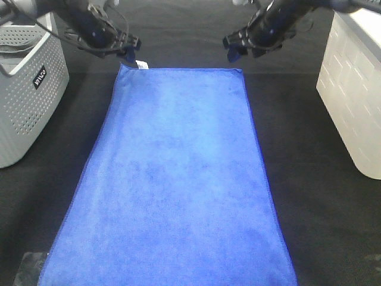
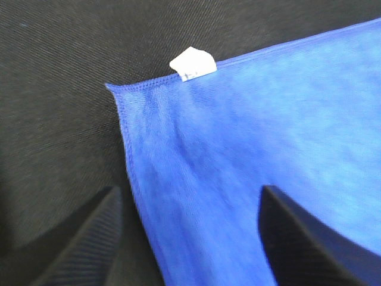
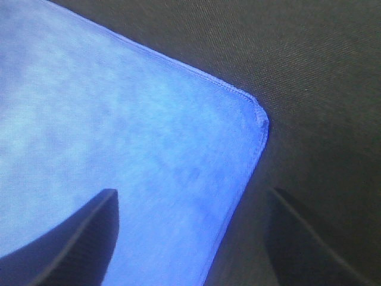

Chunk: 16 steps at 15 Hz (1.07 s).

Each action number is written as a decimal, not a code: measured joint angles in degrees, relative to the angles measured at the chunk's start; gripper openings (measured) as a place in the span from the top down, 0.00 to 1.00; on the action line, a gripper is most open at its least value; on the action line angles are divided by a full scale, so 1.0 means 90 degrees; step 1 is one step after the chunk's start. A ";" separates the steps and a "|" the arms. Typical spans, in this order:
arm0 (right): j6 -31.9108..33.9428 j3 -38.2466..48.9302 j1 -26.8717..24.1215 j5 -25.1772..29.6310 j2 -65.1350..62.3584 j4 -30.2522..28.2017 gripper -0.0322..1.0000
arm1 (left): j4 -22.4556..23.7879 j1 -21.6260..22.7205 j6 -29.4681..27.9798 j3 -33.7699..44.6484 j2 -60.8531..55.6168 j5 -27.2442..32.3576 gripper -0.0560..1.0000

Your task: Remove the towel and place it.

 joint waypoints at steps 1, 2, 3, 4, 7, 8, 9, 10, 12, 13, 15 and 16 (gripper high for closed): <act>0.0204 0.0000 0.0000 0.0299 -0.0248 0.0000 0.28 | 0.0000 0.0000 -0.0185 0.0000 -0.0274 0.0376 0.22; 0.0344 0.0000 0.0000 0.0554 -0.0509 -0.0006 0.27 | 0.0000 0.0000 -0.0293 0.0000 -0.0522 0.0688 0.20; 0.0388 0.0000 0.0000 0.0859 -0.0809 -0.0032 0.27 | 0.0000 0.0000 -0.0331 0.0000 -0.0777 0.0974 0.20; 0.0452 -0.0006 0.0000 0.1165 -0.1095 -0.0032 0.27 | 0.0000 0.0000 -0.0363 0.0000 -0.1050 0.1241 0.20; 0.0879 -0.0013 0.0000 0.1808 -0.1859 -0.0191 0.27 | 0.0076 0.0045 -0.0560 -0.0006 -0.1795 0.1738 0.20; 0.1089 -0.0013 -0.0038 0.1827 -0.2094 -0.0299 0.27 | 0.0121 0.0121 -0.0560 -0.0013 -0.1961 0.1916 0.20; 0.1178 -0.0013 -0.0070 0.1833 -0.2190 -0.0337 0.27 | 0.0121 0.0191 -0.0560 -0.0013 -0.2031 0.2031 0.20; 0.1362 -0.0013 -0.0306 0.1980 -0.2496 -0.0363 0.27 | 0.0140 0.0490 -0.0560 -0.0013 -0.2145 0.2266 0.20; 0.1534 -0.0013 -0.0777 0.2260 -0.2833 -0.0401 0.27 | 0.0166 0.0942 -0.0560 -0.0013 -0.2152 0.2305 0.20; 0.1598 -0.0013 -0.1019 0.2451 -0.2928 -0.0407 0.27 | 0.0166 0.1184 -0.0560 -0.0013 -0.2152 0.2311 0.20; 0.1655 -0.0013 -0.1413 0.2807 -0.2979 -0.0465 0.27 | 0.0057 0.1553 -0.0560 -0.0013 -0.2152 0.2311 0.20; 0.1662 -0.0013 -0.1541 0.2839 -0.2979 -0.0503 0.27 | -0.0032 0.1706 -0.0560 -0.0013 -0.2152 0.2317 0.20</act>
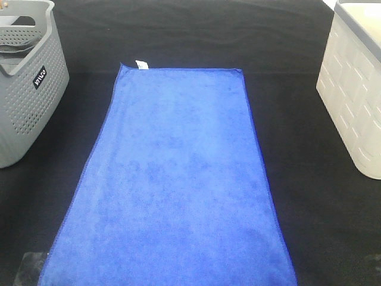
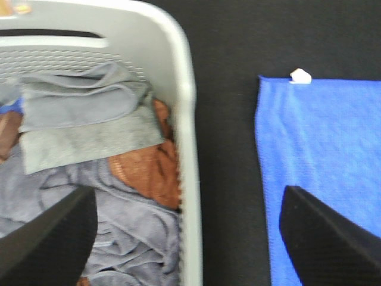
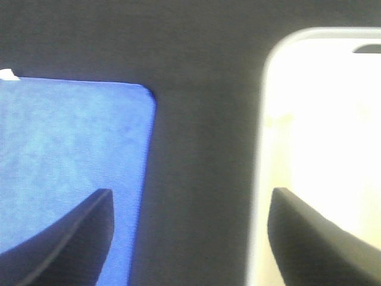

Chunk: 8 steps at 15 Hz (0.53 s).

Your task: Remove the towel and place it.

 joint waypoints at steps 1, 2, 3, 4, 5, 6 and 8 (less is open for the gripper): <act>0.0051 0.0000 -0.0057 0.0032 -0.0019 -0.0051 0.27 | -0.0025 0.0095 0.0000 0.0000 0.0000 0.0006 0.20; 0.0051 0.0000 -0.0076 0.0051 -0.0057 -0.0166 0.27 | -0.0025 0.0159 0.0000 0.0000 0.0000 0.0006 0.20; 0.0051 0.0019 -0.0076 0.0045 -0.0127 -0.0274 0.27 | -0.0025 0.0172 0.0000 0.0000 0.0000 0.0006 0.20; 0.0051 0.0108 -0.0076 0.0045 -0.0261 -0.0325 0.27 | -0.0083 0.0172 0.0000 0.0000 -0.0013 0.0013 0.20; 0.0051 0.0248 -0.0076 0.0045 -0.0388 -0.0325 0.27 | -0.0146 0.0172 0.0000 0.0000 -0.0064 0.0013 0.20; 0.0051 0.0458 -0.0076 0.0051 -0.0535 -0.0325 0.27 | -0.0166 0.0172 0.0000 0.0045 -0.0153 0.0013 0.20; 0.0051 0.1146 -0.0076 0.0045 -0.1006 -0.0325 0.27 | -0.0159 0.0172 0.0000 0.0579 -0.0605 0.0013 0.20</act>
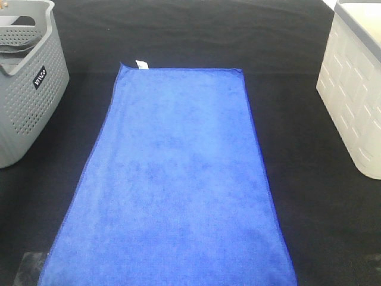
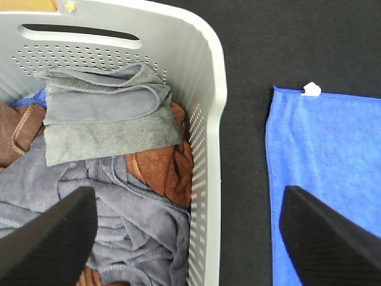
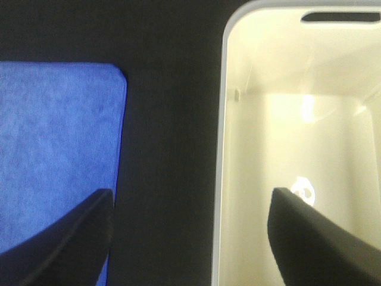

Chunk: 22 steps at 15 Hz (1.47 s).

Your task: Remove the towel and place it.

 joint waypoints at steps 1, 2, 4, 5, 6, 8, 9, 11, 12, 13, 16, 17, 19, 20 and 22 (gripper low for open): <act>0.0000 0.0427 0.0000 0.0000 -0.0357 0.0000 0.27 | 0.0095 0.0000 0.0000 0.0471 -0.0344 0.0000 0.20; 0.0045 0.0968 0.0000 0.0000 -0.0758 0.0000 0.27 | 0.0248 0.0000 0.0000 0.1120 -0.0802 -0.0006 0.20; 0.0089 0.2107 0.0000 0.0000 -0.1763 0.0000 0.27 | 0.0458 0.0000 0.0000 0.2470 -0.1821 -0.0006 0.20; 0.0089 0.2636 0.0000 0.0000 -0.2330 0.0000 0.27 | 0.0484 0.0000 0.0000 0.3094 -0.2343 0.0013 0.20; 0.0089 0.3189 0.0000 0.0006 -0.2833 0.0000 0.27 | 0.0484 0.0000 0.0000 0.3667 -0.2916 0.0013 0.20; 0.0089 0.4113 0.0000 0.0006 -0.3820 -0.0006 0.27 | 0.0477 0.0000 0.0115 0.4660 -0.3953 0.0006 0.20; 0.0089 0.4584 0.0000 0.0006 -0.4437 -0.0045 0.27 | 0.0465 0.0000 0.0140 0.4997 -0.4418 0.0000 0.20; 0.0089 0.5348 0.0000 0.0013 -0.5437 -0.0216 0.27 | 0.0427 0.0000 0.0159 0.5640 -0.5379 -0.0025 0.20; 0.0089 0.5653 0.0000 0.0019 -0.5901 -0.0325 0.27 | 0.0427 0.0000 0.0159 0.5978 -0.5857 -0.0025 0.20; 0.0089 0.5933 0.0000 0.0025 -0.6411 -0.0376 0.27 | 0.0427 0.0000 0.0159 0.6290 -0.6283 -0.0025 0.20; 0.0089 0.6704 0.0000 0.0032 -0.7709 -0.0407 0.27 | 0.0554 0.0000 0.0159 0.7194 -0.7582 -0.0127 0.20; 0.0089 0.6914 0.0000 0.0032 -0.8091 -0.0446 0.27 | 0.0637 0.0000 0.0159 0.7468 -0.8015 -0.0255 0.20; 0.0089 0.7289 0.0000 0.0032 -0.8607 -0.0535 0.27 | 0.0700 0.0000 0.0159 0.8047 -0.9034 -0.0509 0.20; 0.0089 0.7423 0.0000 0.0032 -0.8779 -0.0579 0.27 | 0.0713 0.0000 0.0159 0.8493 -0.9734 -0.0681 0.20; -0.0070 0.7729 0.0000 0.0032 -0.9212 -0.0630 0.27 | 0.0840 0.0000 0.0159 0.9034 -1.0587 -0.0758 0.20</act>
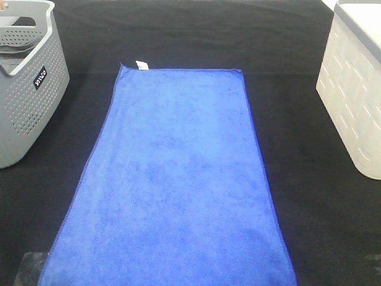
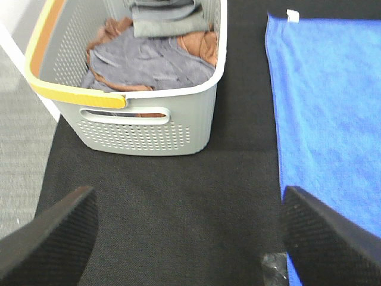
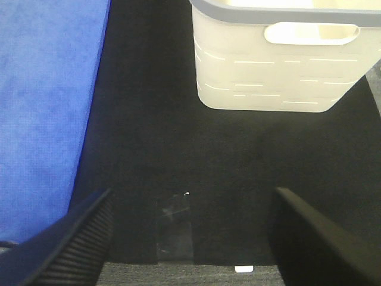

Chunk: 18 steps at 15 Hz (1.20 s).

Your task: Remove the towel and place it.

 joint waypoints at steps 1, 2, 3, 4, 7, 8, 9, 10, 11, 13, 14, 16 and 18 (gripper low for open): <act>-0.0121 0.0255 0.0000 -0.0108 -0.0407 0.0000 0.27 | 0.0121 0.0000 0.0006 0.0236 -0.0446 0.0000 0.20; -0.0166 0.0395 0.0000 -0.0255 -0.0700 0.0000 0.27 | 0.0248 0.0000 0.0019 0.0446 -0.0847 0.0025 0.20; -0.0178 0.0516 0.0000 -0.0376 -0.1031 0.0000 0.27 | 0.0350 0.0000 0.0019 0.0598 -0.1261 0.0102 0.20; -0.0204 0.0662 0.0000 -0.0477 -0.1350 0.0000 0.27 | 0.0414 0.0000 0.0019 0.0681 -0.1592 0.0267 0.20; -0.0337 0.1108 0.0000 -0.0471 -0.2050 0.0000 0.27 | 0.0471 0.0000 0.0019 0.0713 -0.2438 0.0738 0.20; -0.0350 0.1254 0.0000 -0.0452 -0.2139 0.0000 0.27 | 0.0490 0.0000 0.0019 0.0713 -0.2648 0.0751 0.20; -0.0433 0.1420 0.0000 -0.0382 -0.2139 0.0006 0.27 | 0.0547 0.0000 0.0019 0.0707 -0.2801 0.0777 0.20; -0.0522 0.1528 0.0000 -0.0312 -0.2139 0.0013 0.27 | 0.0630 0.0000 0.0006 0.0707 -0.2827 0.0789 0.20; -0.0624 0.1547 0.0000 -0.0325 -0.2139 0.0013 0.27 | 0.0630 0.0000 -0.0032 0.0732 -0.2827 0.0789 0.20; -0.0700 0.1585 0.0000 -0.0497 -0.2139 0.0013 0.27 | 0.0618 0.0000 -0.0210 0.0942 -0.2833 0.0789 0.20; -0.0758 0.1630 0.0000 -0.0656 -0.2139 0.0013 0.27 | 0.0586 0.0000 -0.0242 0.1095 -0.2833 0.0789 0.20; -0.0796 0.1789 0.0000 -0.0936 -0.2139 0.0013 0.27 | 0.0376 0.0000 -0.0248 0.1566 -0.2833 0.0789 0.20; -0.0796 0.1802 0.0000 -0.0993 -0.2139 0.0013 0.27 | -0.0064 0.0000 -0.0261 0.2088 -0.2833 0.0707 0.20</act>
